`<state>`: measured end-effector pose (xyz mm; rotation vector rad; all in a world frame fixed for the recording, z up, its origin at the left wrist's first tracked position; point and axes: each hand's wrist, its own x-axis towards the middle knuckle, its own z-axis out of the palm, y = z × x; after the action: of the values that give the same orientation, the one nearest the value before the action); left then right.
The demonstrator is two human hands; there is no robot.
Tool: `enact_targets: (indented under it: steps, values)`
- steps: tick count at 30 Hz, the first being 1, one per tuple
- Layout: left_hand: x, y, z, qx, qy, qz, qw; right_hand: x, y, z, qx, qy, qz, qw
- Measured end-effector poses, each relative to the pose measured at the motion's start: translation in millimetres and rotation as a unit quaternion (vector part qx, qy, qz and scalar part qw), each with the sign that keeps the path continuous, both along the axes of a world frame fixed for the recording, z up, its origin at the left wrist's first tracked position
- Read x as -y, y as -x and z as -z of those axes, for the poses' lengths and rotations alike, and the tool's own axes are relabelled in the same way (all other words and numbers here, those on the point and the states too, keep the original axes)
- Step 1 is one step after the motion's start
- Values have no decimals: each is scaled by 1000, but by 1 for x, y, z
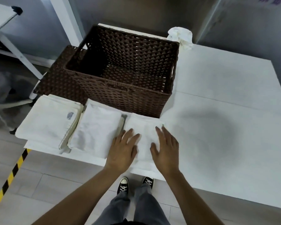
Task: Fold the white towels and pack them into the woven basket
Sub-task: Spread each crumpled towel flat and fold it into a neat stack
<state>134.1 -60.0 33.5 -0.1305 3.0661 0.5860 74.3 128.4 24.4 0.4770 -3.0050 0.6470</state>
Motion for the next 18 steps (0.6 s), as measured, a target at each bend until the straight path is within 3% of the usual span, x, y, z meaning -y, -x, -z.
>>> enact_targets:
  steps: [6, 18]
  values:
    - [3, 1, 0, 61, 33, 34, 997, 3, -5, 8, 0, -56, -18, 998]
    - [-18, 33, -46, -60, 25, 89, 994, -21, 7, -35, -52, -2, 60, 997]
